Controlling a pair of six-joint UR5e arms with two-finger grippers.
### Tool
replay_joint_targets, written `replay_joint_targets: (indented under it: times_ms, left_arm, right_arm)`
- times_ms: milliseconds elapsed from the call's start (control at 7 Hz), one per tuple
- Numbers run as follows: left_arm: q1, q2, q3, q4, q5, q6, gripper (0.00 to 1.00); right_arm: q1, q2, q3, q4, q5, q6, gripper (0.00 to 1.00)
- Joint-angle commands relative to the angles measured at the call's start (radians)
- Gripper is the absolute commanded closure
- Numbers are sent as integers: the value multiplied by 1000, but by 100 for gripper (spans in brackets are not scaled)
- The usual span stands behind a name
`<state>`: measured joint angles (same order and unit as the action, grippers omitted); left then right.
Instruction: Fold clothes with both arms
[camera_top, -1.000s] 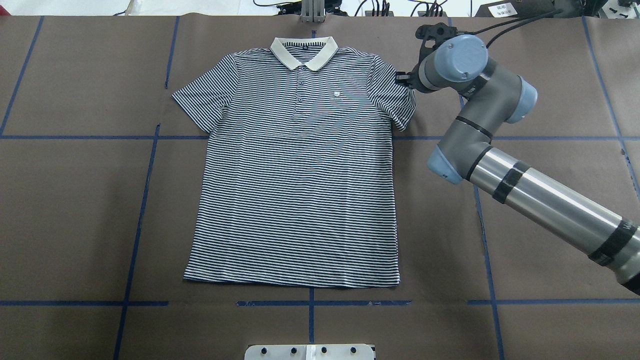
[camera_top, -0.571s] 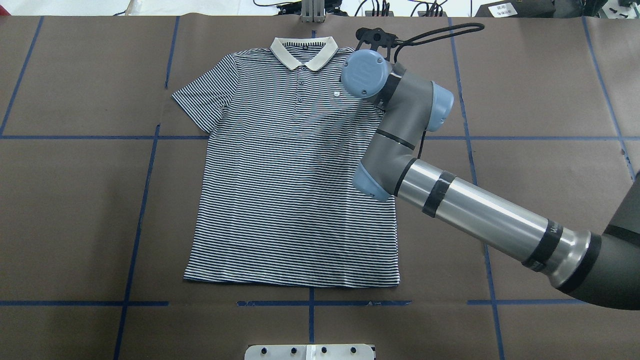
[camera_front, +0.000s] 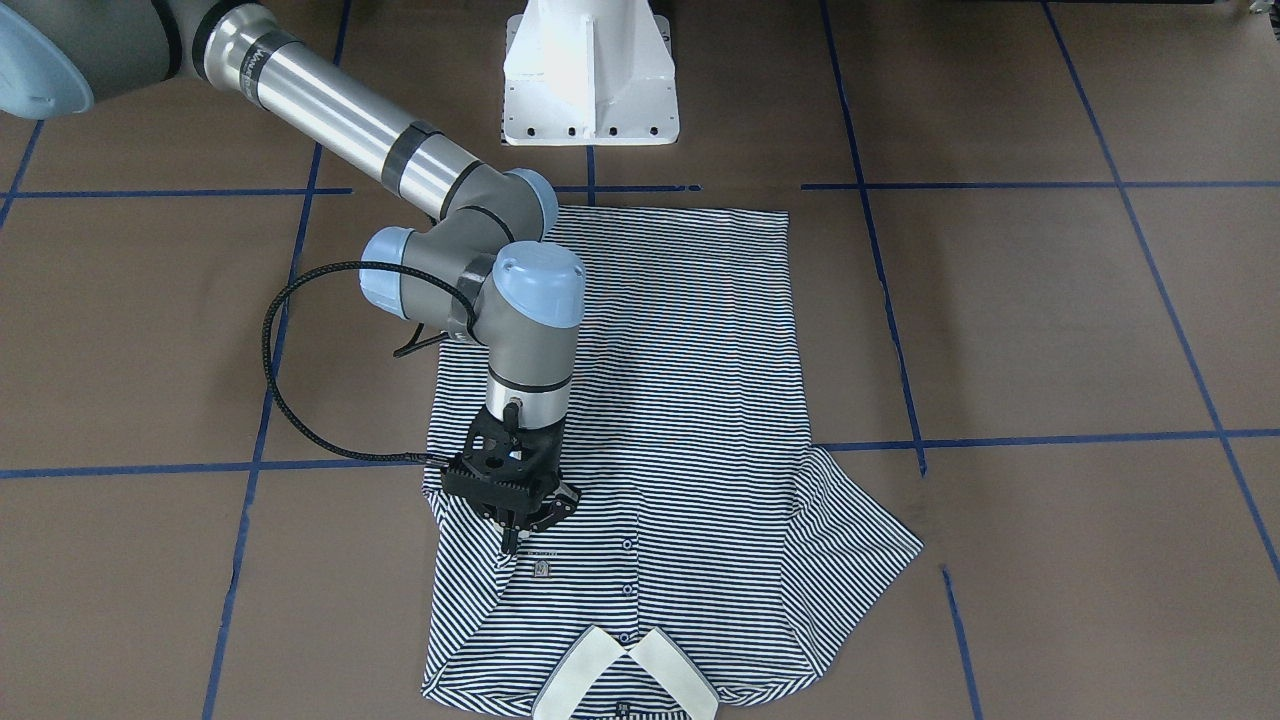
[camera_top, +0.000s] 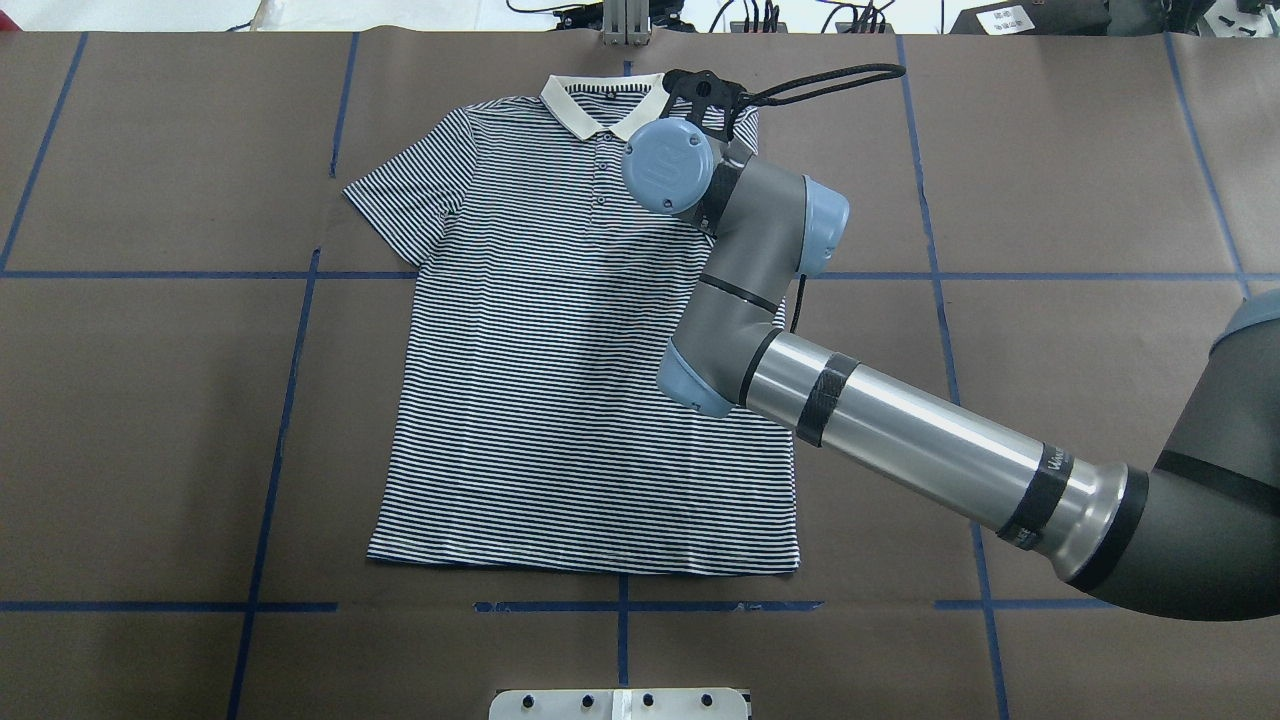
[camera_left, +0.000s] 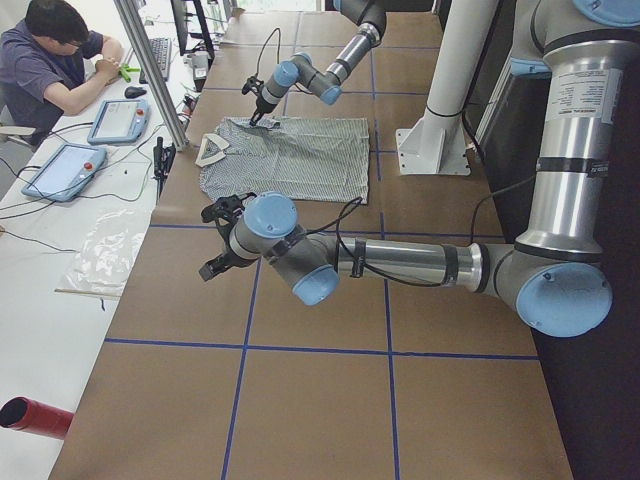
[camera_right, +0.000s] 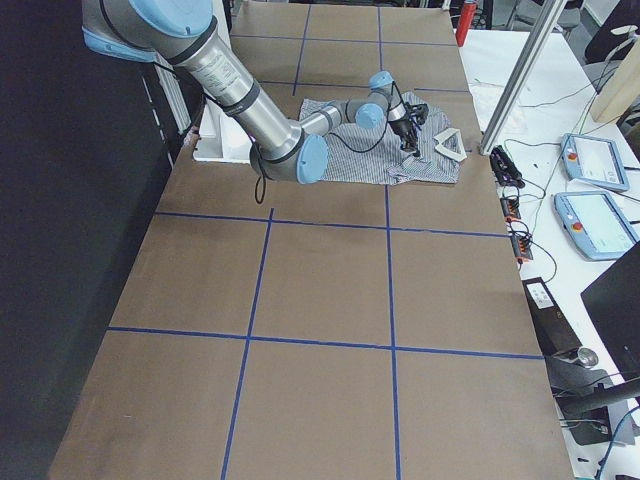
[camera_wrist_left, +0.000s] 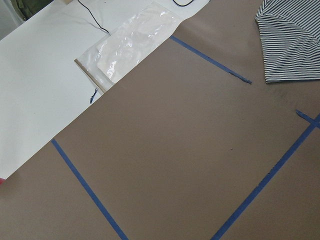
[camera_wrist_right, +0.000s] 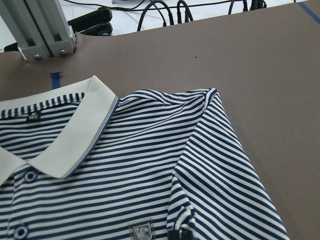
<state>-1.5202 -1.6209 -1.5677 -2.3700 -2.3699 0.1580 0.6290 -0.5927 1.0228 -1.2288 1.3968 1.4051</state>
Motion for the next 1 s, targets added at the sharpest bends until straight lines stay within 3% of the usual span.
replay_joint_targets:
  times_ms: [0, 286, 571, 714, 857]
  left_arm:
    - [0, 1, 2, 0, 0, 0, 0]
    - [0, 1, 0, 0, 0, 0, 0]
    - [6, -17, 5, 3, 3, -15, 0]
    - [43, -78, 17, 0, 1, -149, 0]
    - [140, -138, 26, -20, 9, -275, 0]
  right_arm:
    - [-9, 16, -1, 3, -7, -8, 0]
    - [4, 46, 2, -5, 8, -82, 0]
    - [101, 45, 10, -11, 194, -235, 0]
    - [153, 30, 34, -41, 294, -329, 0]
    - [209, -46, 140, -79, 385, -422, 0]
